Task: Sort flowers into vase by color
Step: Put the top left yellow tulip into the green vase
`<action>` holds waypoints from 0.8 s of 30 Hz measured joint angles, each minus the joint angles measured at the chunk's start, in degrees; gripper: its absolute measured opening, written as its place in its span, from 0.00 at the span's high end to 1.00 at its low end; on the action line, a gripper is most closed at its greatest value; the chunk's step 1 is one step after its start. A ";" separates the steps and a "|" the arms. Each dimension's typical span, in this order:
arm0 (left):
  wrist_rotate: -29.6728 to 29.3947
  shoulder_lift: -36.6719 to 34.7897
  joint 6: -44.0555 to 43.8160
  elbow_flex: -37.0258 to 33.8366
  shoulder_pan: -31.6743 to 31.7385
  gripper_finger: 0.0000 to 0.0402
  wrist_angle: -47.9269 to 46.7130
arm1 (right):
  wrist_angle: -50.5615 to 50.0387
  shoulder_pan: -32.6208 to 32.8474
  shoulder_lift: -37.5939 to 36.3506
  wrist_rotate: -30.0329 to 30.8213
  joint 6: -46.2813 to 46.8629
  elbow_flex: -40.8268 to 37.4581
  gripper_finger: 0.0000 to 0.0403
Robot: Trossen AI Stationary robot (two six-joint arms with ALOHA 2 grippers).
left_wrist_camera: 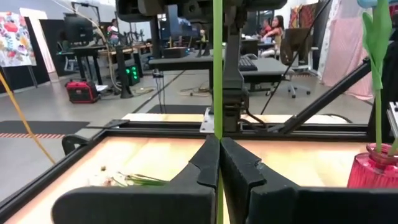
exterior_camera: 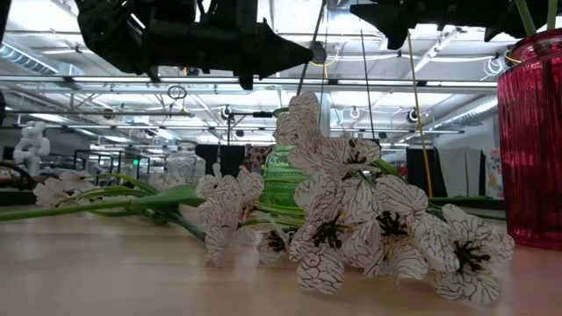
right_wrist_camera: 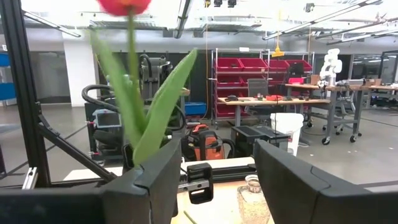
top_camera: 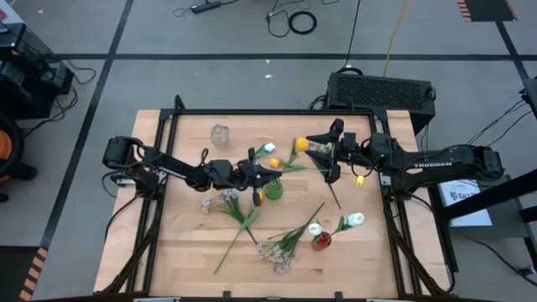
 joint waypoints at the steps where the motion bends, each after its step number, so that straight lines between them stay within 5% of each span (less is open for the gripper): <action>1: 0.01 0.00 0.28 0.00 -0.01 0.97 -0.32 | 0.00 0.00 0.00 -0.02 0.00 0.00 0.51; 24: 0.01 0.00 2.88 0.00 0.52 0.97 -7.45 | -1.71 0.00 0.00 -0.16 -0.48 0.00 0.51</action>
